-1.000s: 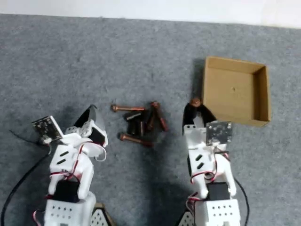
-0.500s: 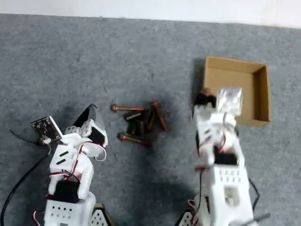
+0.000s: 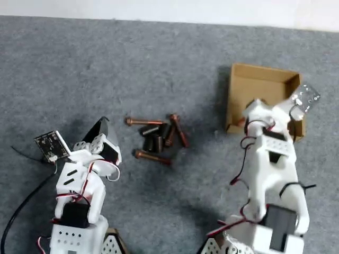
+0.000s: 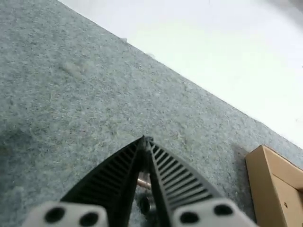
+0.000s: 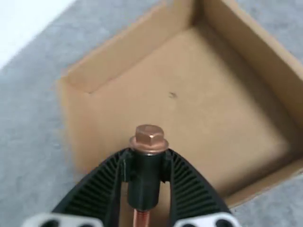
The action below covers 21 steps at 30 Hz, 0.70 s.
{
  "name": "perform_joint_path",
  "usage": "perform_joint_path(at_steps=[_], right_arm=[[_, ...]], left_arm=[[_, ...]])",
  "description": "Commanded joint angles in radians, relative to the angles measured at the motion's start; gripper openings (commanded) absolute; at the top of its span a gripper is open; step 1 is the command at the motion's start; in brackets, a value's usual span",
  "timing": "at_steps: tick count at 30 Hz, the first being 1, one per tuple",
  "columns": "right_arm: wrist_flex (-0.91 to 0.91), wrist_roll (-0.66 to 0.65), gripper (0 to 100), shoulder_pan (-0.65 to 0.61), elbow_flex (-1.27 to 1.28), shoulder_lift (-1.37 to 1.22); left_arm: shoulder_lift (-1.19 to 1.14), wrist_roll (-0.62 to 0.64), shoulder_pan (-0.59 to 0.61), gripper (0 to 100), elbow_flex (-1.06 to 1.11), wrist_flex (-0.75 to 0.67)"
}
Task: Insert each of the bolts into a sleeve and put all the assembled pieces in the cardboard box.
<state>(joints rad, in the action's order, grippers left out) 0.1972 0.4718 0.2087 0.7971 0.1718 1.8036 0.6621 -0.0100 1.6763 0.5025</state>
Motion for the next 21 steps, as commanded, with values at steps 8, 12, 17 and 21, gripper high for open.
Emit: perform_joint_path(at_steps=[8,12,17,21], right_arm=[[-0.036,0.009,3.1,0.013,-0.142,-0.131],[-0.036,0.009,17.6,0.01,-0.136,-0.13],[-0.031,0.009,24.2,0.002,-0.134,-0.127],[-0.03,0.009,24.2,-0.001,-0.134,-0.091]], left_arm=[[0.005,-0.009,0.005,1,0.019,-0.023],[0.005,-0.009,0.005,1,0.019,-0.023],[0.005,-0.009,0.005,1,0.019,-0.023],[0.005,-0.009,0.005,1,0.019,-0.023]])
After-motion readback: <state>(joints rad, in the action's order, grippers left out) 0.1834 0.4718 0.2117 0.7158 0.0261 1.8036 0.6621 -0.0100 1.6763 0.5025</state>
